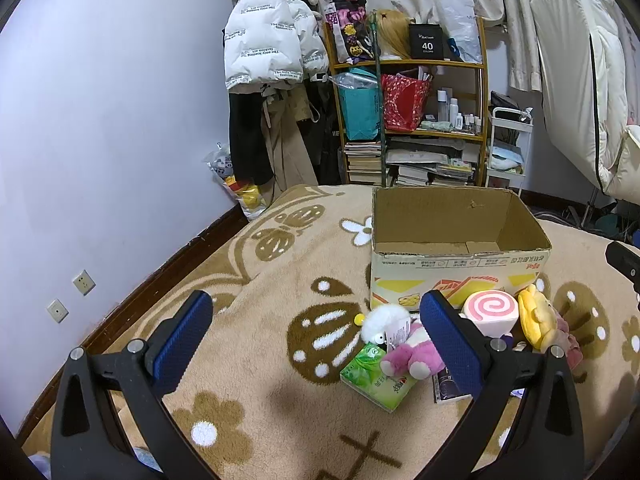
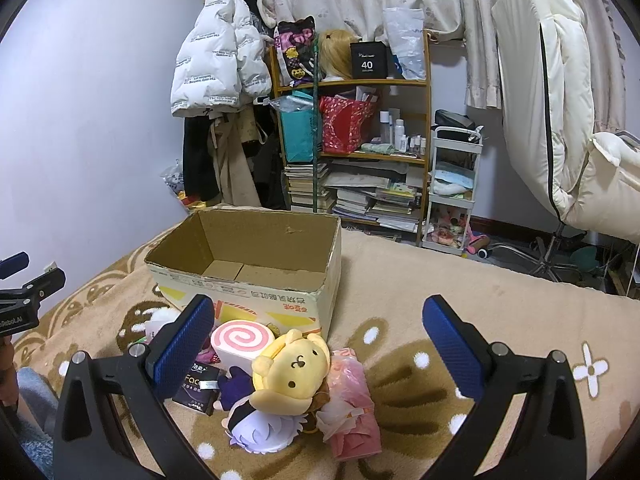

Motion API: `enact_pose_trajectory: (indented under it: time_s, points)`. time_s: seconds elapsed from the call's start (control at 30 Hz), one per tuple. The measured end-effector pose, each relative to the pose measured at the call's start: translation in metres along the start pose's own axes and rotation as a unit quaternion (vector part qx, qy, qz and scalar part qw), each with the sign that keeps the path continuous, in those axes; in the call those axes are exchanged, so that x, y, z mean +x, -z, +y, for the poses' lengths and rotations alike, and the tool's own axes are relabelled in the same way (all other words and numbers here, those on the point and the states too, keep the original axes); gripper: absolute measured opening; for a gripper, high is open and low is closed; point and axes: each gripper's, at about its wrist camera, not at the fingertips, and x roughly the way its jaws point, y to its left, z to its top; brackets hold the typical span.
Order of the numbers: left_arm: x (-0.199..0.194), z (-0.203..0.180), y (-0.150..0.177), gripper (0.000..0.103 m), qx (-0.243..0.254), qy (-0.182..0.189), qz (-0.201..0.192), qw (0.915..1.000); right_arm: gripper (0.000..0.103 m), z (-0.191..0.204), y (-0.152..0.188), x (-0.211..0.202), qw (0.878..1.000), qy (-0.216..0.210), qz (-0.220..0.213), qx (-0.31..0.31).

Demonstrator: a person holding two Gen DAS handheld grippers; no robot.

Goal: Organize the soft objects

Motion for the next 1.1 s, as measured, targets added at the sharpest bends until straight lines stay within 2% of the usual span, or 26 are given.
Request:
enact_pose_trajectory:
  time_s: [1.1]
  points:
    - [0.0033,-0.0048,0.0071,0.102,0.001,0.0,0.003,1.0,0.103,0.0003,0.0001,0.0,1.0,0.0,-0.001,0.001]
